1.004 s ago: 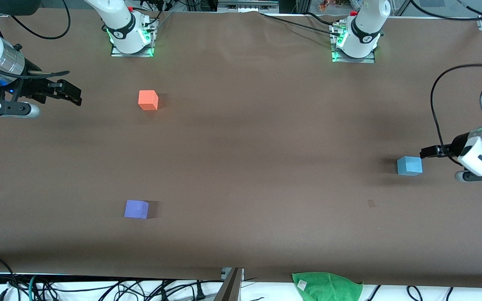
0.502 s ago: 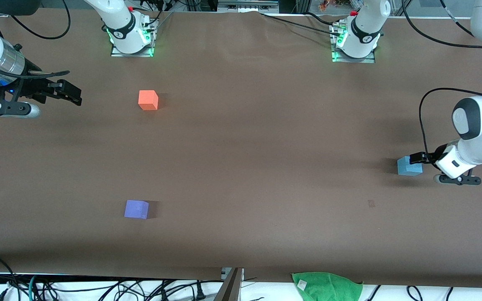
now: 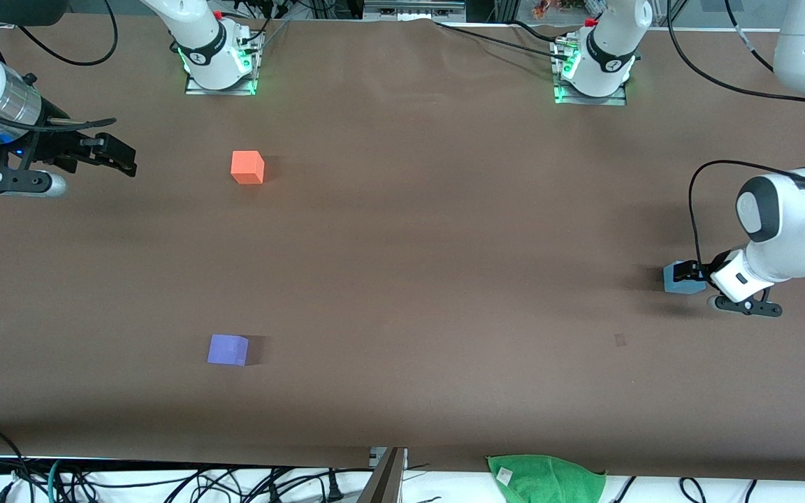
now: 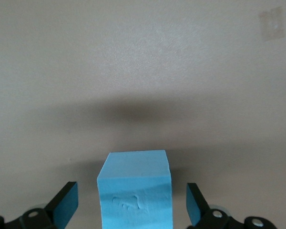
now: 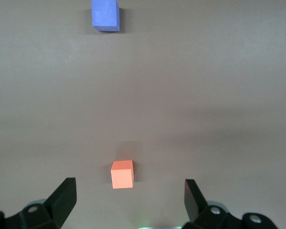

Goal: Place blue block between orange and purple blocks
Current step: 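Lift the blue cube with the left gripper and carry it mid-table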

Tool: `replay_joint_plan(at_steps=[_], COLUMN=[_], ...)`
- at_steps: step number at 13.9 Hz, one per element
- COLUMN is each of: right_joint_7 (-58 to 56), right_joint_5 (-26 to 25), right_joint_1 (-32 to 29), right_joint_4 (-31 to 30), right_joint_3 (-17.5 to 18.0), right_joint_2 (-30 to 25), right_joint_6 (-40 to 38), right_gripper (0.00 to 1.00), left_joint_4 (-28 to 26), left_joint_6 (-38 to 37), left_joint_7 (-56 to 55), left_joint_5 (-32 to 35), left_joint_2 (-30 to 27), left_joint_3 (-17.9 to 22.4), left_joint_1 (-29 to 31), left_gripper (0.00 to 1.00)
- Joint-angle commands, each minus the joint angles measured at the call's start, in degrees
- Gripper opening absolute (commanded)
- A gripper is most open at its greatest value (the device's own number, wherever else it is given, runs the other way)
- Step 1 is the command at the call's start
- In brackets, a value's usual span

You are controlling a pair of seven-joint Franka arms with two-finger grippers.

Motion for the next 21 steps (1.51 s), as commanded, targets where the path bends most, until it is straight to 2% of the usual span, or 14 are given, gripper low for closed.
replay_joint_plan(at_steps=[1, 3, 4, 6, 7, 8, 10, 14, 16, 18, 21], right_joint_7=[0.01, 0.01, 0.01, 0.01, 0.01, 0.01, 0.01, 0.09, 0.01, 0.01, 0.01], right_joint_5=[0.91, 0.91, 0.91, 0.91, 0.91, 0.91, 0.91, 1.0, 1.0, 1.0, 1.0], right_joint_1=[-0.49, -0.49, -0.49, -0.49, -0.49, -0.49, -0.49, -0.49, -0.49, -0.49, -0.49], right_joint_4=[1.08, 1.16, 1.16, 1.16, 1.16, 1.16, 1.16, 1.25, 1.25, 1.25, 1.17], right_joint_3=[0.33, 0.33, 0.33, 0.24, 0.33, 0.24, 0.33, 0.33, 0.33, 0.33, 0.33], right_joint_2=[0.31, 0.31, 0.31, 0.31, 0.31, 0.31, 0.31, 0.31, 0.31, 0.31, 0.31], right_joint_6=[-0.97, -0.97, -0.97, -0.97, -0.97, -0.97, -0.97, -0.88, -0.88, -0.88, -0.97], right_gripper=[1.0, 1.0, 1.0, 1.0, 1.0, 1.0, 1.0, 1.0, 1.0, 1.0, 1.0], left_joint_4=[0.1, 0.1, 0.1, 0.1, 0.1, 0.18, 0.8, 1.33, 3.68, 9.04, 13.27], left_joint_6=[0.98, 0.98, 0.98, 0.63, 0.28, 0.19, -1.65, -9.2, -15.42, -23.77, -26.88], left_joint_7=[1.15, 1.15, 1.15, 1.24, 1.24, 1.33, 1.15, -0.42, -4.28, -8.58, -20.6], left_joint_5=[0.63, 0.53, 0.53, 0.53, 0.53, 0.53, 0.53, 0.8, 0.89, 0.8, 0.01], left_joint_2=[1.08, 1.61, 1.61, 1.7, 1.7, 1.61, 0.82, -6.54, -9.45, -9.46, -8.85], left_joint_3=[-0.4, -0.4, -0.4, -0.4, -0.4, -0.4, -0.66, -1.89, -1.98, -2.77, -4.09], left_joint_1=[0.71, 0.8, 0.8, 0.8, 0.8, 0.71, 0.71, -2.44, -6.3, -11.12, -20.26], left_gripper=[1.0, 1.0, 0.89, 0.44, 0.3, 0.24, 0.24, 0.25, 0.26, 0.26, 0.26])
